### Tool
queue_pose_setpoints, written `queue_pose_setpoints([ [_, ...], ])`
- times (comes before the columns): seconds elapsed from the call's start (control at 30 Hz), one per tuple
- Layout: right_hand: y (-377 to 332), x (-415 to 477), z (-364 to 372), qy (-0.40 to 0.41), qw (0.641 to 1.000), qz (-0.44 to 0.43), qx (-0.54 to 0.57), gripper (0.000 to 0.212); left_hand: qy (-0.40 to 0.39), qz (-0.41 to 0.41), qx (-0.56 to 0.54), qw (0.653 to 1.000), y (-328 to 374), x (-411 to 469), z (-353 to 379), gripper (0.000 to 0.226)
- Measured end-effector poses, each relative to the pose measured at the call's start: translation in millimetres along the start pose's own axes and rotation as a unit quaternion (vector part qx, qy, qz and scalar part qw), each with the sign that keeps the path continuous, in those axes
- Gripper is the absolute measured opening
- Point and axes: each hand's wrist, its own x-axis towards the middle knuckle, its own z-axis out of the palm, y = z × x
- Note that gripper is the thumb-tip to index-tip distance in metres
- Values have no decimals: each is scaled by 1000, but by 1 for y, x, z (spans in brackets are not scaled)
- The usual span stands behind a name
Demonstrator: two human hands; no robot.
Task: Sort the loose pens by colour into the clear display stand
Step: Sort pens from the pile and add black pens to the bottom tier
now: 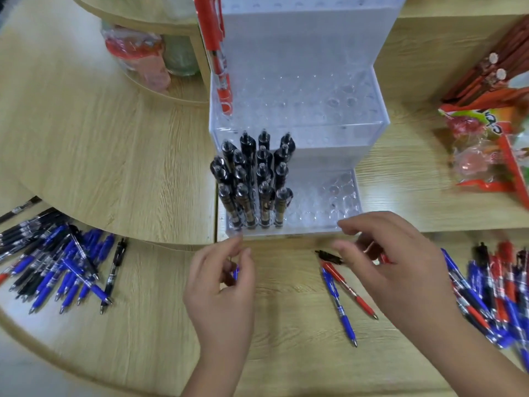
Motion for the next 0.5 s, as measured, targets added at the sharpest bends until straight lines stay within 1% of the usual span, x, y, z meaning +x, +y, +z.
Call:
queue_pose_setpoints([
  [0.07,18,-26,-10,0,998,59,-2,24,-1,-46,21,999,-17,-7,-12,27],
  [0.1,28,-41,-11,-20,995,94,-15,21,-7,-68,44,997,-28,-13,-18,30],
  [0.2,54,-80,8,-136,971,172,-95,18,-63,-133,123,981,-61,-34,-30,33],
  [0.3,72,-102,41,-216,945,187,-162,20,-136,-188,208,950,-83,-48,-29,33],
  [0.37,78,-107,63,-252,924,194,-213,22,-167,-184,262,932,-91,-51,-21,36],
  [0.43,80,-105,80,-265,912,193,-249,25,-167,-173,301,923,-94,-50,-12,32],
  [0.5,79,-101,88,-250,909,201,-265,24,-149,-186,312,920,-98,-45,-5,24],
])
